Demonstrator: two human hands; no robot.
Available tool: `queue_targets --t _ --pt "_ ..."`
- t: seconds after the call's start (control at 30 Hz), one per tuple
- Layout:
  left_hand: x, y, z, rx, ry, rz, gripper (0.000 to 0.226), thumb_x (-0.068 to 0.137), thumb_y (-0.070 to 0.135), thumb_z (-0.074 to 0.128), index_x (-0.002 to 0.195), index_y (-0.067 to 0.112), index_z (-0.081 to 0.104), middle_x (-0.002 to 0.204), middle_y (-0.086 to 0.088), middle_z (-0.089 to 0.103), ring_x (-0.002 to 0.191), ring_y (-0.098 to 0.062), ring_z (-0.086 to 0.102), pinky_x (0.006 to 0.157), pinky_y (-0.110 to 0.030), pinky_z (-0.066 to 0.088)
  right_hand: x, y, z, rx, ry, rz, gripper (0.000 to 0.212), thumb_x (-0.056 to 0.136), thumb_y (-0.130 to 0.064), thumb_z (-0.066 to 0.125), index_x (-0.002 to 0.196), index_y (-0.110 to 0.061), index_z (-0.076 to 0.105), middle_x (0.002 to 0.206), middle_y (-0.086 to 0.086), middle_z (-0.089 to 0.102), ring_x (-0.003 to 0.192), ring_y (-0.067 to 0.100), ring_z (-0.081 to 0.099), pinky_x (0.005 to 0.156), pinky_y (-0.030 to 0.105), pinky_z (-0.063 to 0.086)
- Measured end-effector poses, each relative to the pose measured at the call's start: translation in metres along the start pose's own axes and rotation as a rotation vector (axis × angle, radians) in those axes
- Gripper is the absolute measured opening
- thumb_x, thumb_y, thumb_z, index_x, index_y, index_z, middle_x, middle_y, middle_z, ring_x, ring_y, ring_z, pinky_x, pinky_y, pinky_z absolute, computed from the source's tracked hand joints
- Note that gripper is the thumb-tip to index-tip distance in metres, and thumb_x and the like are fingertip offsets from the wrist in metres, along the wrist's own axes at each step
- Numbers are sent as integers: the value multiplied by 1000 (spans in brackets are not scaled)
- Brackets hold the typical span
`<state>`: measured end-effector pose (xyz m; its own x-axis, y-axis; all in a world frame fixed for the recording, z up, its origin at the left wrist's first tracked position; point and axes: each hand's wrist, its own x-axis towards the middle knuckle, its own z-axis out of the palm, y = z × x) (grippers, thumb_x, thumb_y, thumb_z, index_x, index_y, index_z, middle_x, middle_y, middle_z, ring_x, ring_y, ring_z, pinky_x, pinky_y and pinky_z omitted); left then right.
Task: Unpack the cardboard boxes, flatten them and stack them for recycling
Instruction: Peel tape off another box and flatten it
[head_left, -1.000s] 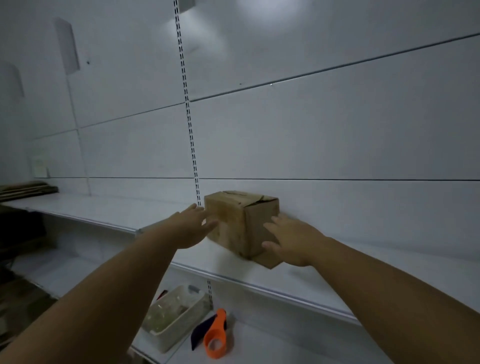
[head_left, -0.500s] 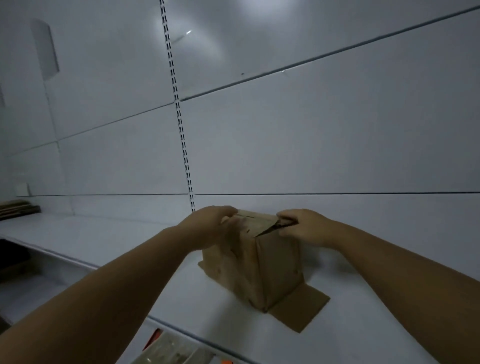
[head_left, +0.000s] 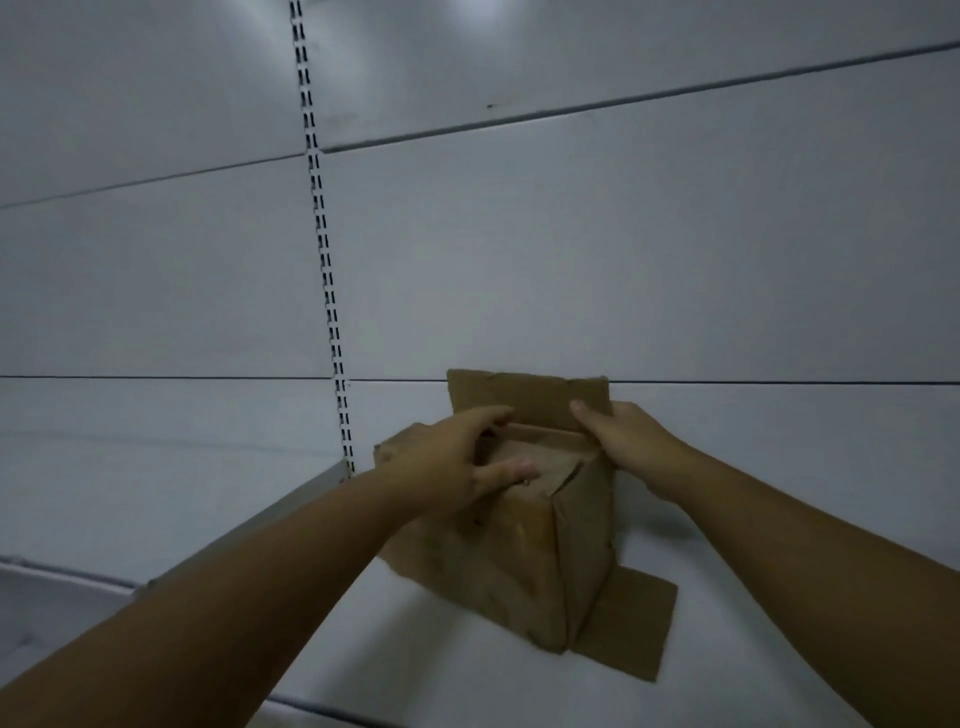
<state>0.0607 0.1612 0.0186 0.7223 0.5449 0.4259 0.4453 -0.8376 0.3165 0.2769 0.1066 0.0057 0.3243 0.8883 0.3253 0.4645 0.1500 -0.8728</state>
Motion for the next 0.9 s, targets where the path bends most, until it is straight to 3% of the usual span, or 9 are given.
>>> queue_targets --t 0.13,0.23,0.33,0.4,0.5,0.67,0.8,0.83,0.9 --pt "-16 0 -18 177 56 156 62 66 77 52 118 44 49 110 23 50 102 0 45 77 -10 35 -11 -21 23 -37 110 -96 20 92 -41 52 96 -23 62 90 -3 65 79 6 59 64 21 46" --pt "-44 4 -31 89 176 229 36 62 67 62 86 45 48 94 23 48 89 0 44 69 -14 34 -23 -55 16 -104 276 -244 25 92 -40 53 106 -23 62 85 -10 62 78 5 59 65 19 45" --pt "-81 8 -28 57 229 365 19 72 55 58 68 45 43 85 16 59 79 0 53 62 -21 47 -50 -91 6 -260 358 -481 18 89 -40 57 78 -27 64 70 -18 62 63 -5 60 53 10 43" --pt "-107 7 -9 112 262 491 10 76 41 60 69 36 54 85 9 67 79 -6 60 60 -26 52 -76 -99 11 -328 350 -575 27 89 -36 58 64 -31 57 56 -20 60 55 -9 56 47 5 38" --pt "-134 -3 35 54 218 529 8 70 22 71 76 18 67 85 3 71 77 -12 64 63 -27 52 -106 -82 30 -334 313 -476 34 86 -45 49 55 -31 48 47 -26 55 46 -9 52 43 4 34" --pt "-152 -17 61 -213 -133 406 38 73 63 57 89 31 70 117 21 62 107 8 49 94 -10 38 -132 -59 48 -285 300 -240 39 71 -60 40 56 -26 52 42 -16 54 46 -7 54 44 5 36" --pt "-144 -41 48 -512 472 -34 36 65 59 66 95 51 49 113 25 48 109 2 46 90 -23 42 -148 -57 65 -253 212 -249 33 73 -58 41 62 -31 55 55 -30 60 58 -10 60 48 5 43" --pt "-134 -47 44 -585 538 -155 53 64 53 73 107 52 41 121 20 42 114 0 42 94 -27 40 -150 -57 68 -263 212 -248 35 72 -60 40 65 -31 57 59 -33 61 62 -9 61 50 6 45" --pt "-113 -55 39 -746 395 -322 95 61 45 82 135 44 22 141 10 30 128 -12 34 103 -36 35 -152 -58 70 -292 243 -239 38 70 -63 38 67 -31 57 61 -34 61 65 -10 61 52 6 45"
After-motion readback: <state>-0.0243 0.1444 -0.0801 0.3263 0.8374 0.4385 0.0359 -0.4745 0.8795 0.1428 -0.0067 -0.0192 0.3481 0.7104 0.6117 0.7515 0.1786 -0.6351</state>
